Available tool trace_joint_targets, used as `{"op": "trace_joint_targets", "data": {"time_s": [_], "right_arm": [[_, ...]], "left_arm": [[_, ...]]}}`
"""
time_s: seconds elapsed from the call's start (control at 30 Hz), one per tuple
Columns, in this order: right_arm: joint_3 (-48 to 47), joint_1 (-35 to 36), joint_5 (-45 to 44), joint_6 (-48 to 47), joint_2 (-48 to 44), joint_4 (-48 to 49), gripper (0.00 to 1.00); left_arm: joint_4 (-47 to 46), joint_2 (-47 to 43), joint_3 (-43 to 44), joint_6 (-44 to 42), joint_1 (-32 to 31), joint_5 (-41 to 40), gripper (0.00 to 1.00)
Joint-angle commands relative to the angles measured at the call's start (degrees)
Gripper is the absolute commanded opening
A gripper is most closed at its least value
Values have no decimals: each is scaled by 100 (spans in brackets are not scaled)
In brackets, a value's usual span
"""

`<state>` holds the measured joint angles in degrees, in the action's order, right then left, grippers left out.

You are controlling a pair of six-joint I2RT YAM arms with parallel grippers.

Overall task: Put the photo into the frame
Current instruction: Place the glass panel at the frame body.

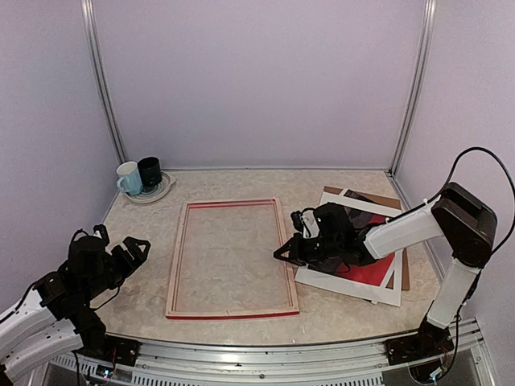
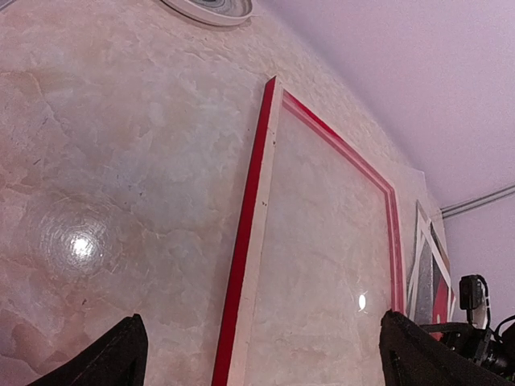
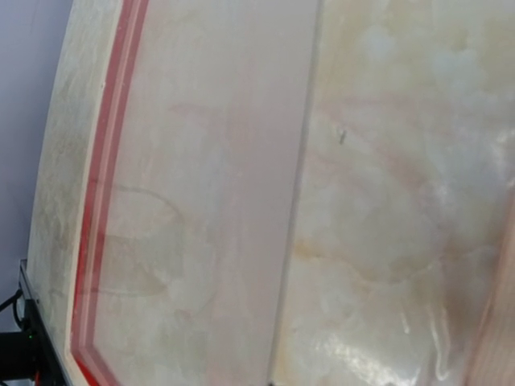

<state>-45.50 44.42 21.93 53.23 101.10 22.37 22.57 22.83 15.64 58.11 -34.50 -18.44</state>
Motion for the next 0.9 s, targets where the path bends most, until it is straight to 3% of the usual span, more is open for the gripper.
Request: {"op": "trace_joint_targets", "data": {"time_s": [0.0, 0.37, 0.4, 0.57, 0.87], "right_arm": [[72, -48, -91, -50, -222, 5, 0], [29, -47, -2, -69, -116, 90, 0], [10, -54, 17, -68, -97, 92, 2], [-104, -43, 119, -115, 22, 13, 31], [-302, -41, -201, -425, -92, -702, 48]], "left_arm": [[66, -42, -43, 27, -30, -72, 99], [66, -47, -77, 41, -30, -57, 99], [56, -45, -83, 43, -30, -55, 99], [50, -51, -96, 43, -30, -43, 99], [25, -54, -120, 44, -30, -38, 99]]}}
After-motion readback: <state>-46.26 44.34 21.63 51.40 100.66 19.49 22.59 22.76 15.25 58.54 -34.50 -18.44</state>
